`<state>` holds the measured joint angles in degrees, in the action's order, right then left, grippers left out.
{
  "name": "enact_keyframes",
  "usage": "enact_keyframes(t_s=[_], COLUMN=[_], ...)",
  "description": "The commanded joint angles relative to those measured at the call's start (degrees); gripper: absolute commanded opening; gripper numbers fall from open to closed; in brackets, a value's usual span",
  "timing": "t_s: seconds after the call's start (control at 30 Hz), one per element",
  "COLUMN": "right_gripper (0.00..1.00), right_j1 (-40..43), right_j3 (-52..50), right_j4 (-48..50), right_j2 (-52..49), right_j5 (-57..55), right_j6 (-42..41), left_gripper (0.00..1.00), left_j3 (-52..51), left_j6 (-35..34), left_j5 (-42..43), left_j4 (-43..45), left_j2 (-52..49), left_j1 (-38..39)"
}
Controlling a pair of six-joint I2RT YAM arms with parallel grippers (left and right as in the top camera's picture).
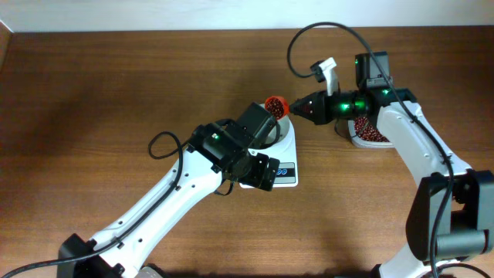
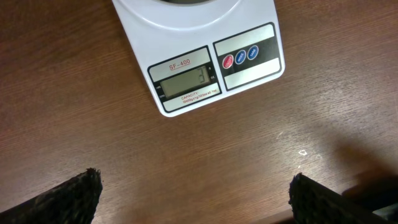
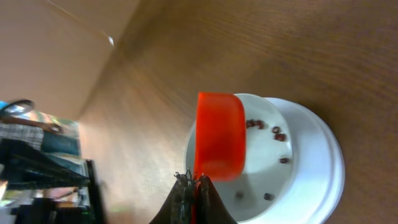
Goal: Scoop item into bowl and weigh 50g on scale
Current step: 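Carry filled scoop with right gripper over bowl on scale, then tip scoop to pour beans into white bowl, right gripper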
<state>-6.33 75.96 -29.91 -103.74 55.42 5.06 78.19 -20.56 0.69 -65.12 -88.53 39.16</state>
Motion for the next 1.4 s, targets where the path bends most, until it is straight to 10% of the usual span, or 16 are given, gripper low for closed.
enact_keyframes(t_s=[0.0,0.63,1.37], right_gripper=[0.04,0.04,0.04], right_j1=[-3.3,-7.9,-8.9], right_j3=[1.3,2.6,2.6], right_j4=[0.2,-5.2,-4.1], right_j2=[2.0,6.6,6.5], right_j5=[-5.4,-15.5,-23.8], right_j6=[7.1,33.8,28.7], left_gripper=[0.99,0.99,0.99], left_j3=[-0.3,-0.3,-0.3], left_j6=[0.5,0.5,0.5], left_j5=[0.4,0.4,0.4], left_j4=[0.1,0.1,0.1], left_j2=[1.1,1.1,1.1], left_j1=[0.1,0.1,0.1])
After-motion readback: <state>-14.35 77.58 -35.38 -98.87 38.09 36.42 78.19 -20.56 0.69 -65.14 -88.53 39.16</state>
